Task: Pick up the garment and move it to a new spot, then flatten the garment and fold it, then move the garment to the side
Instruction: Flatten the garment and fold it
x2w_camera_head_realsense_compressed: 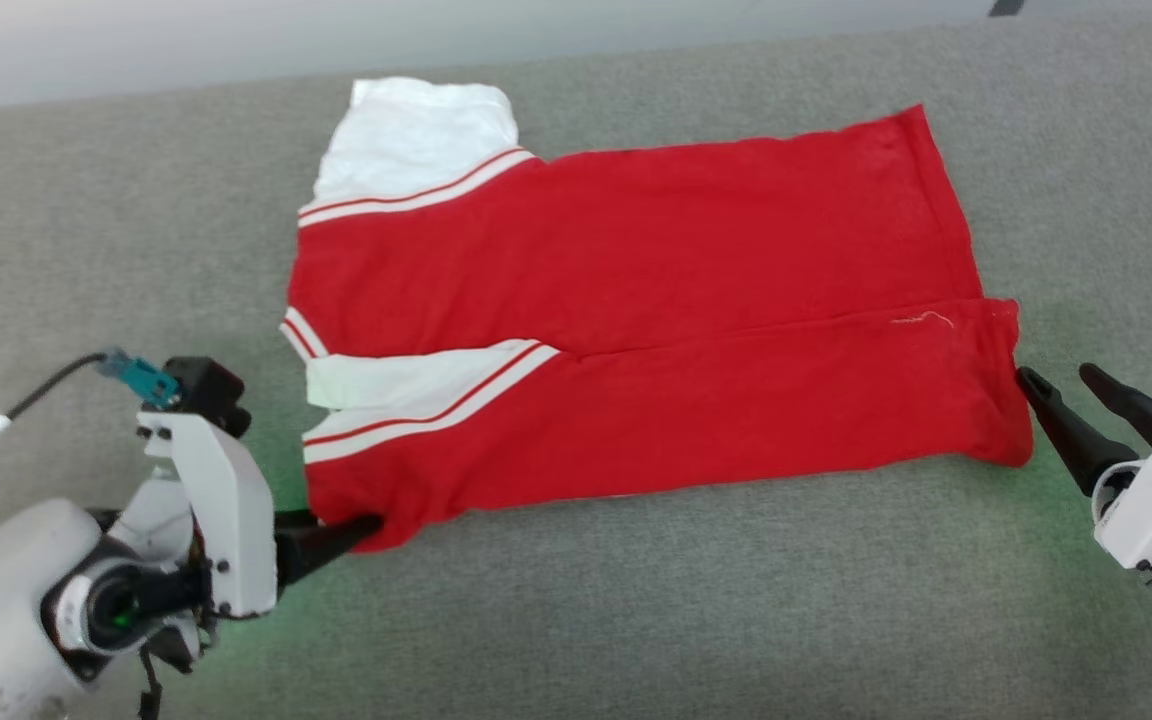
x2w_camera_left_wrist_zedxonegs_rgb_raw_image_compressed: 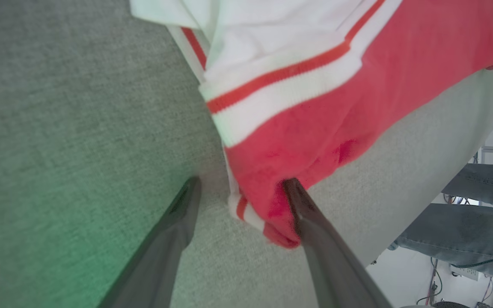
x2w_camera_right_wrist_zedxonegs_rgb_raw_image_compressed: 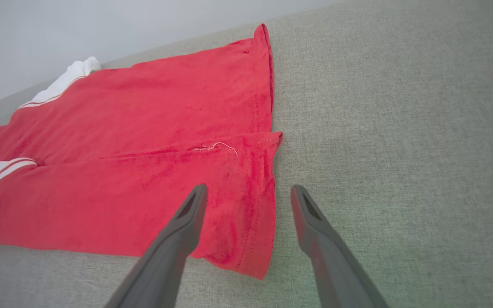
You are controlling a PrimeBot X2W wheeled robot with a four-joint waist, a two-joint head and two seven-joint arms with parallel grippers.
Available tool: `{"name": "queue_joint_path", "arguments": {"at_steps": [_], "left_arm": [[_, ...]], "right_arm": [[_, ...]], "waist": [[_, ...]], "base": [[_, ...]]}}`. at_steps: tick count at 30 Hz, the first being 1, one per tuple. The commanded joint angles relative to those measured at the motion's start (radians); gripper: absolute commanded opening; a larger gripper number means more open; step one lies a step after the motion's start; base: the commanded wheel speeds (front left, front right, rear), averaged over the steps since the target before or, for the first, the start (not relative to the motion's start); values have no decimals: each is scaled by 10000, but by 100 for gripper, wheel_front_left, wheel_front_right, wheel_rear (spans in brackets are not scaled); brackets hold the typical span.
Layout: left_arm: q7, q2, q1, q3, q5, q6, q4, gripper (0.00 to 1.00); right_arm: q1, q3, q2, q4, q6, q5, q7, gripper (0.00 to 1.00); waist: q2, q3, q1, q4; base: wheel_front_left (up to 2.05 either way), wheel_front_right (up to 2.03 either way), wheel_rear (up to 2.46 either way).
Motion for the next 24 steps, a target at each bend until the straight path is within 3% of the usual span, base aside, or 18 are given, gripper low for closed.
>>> {"name": "queue_joint_path", "arguments": {"at_steps": [1, 8, 9, 10, 11, 12, 19, 24], "left_arm": [[26, -143, 40, -37, -140, -64, 276, 100], [530, -797, 35, -259, -379, -656, 1755, 100], [563, -863, 26, -274, -372, -739, 1866, 78], [544, -928, 12, -258, -383, -827, 1952, 49], [540, -1010, -3, -251, -412, -934, 2007, 4], [582, -1091, 2, -263, -447, -1032, 2011, 0], [431, -1186, 31, -267, -306, -1383, 1831, 0], [226, -1334, -35, -319, -57, -1513, 1590, 0]], "right_arm": [[-107, 30, 36, -30, -11, 80, -44, 100], [-307, 305, -33, -47, -11, 64, 114, 100], [-352, 390, -100, -68, -11, 30, 195, 100], [-399, 538, -203, -99, -11, -62, 314, 100], [-434, 748, -325, -142, -9, -133, 492, 100], [-472, 976, -456, -174, -9, -194, 693, 100], [-1102, 2316, -1451, -420, -9, -197, 2752, 100], [-1599, 2669, -1732, -298, -11, -233, 3535, 100]], "waist": [[0, 243, 0, -257], [0, 468, 0, -507], [0, 484, 0, -519], [0, 499, 0, -527], [0, 514, 0, -531], [0, 520, 0, -530], [0, 549, 0, -333], [0, 699, 0, -55]], "base": [[0, 0, 0], [0, 0, 0], [0, 0, 0], [0, 0, 0], [0, 0, 0], [0, 0, 0], [0, 0, 0], [0, 0, 0]]}}
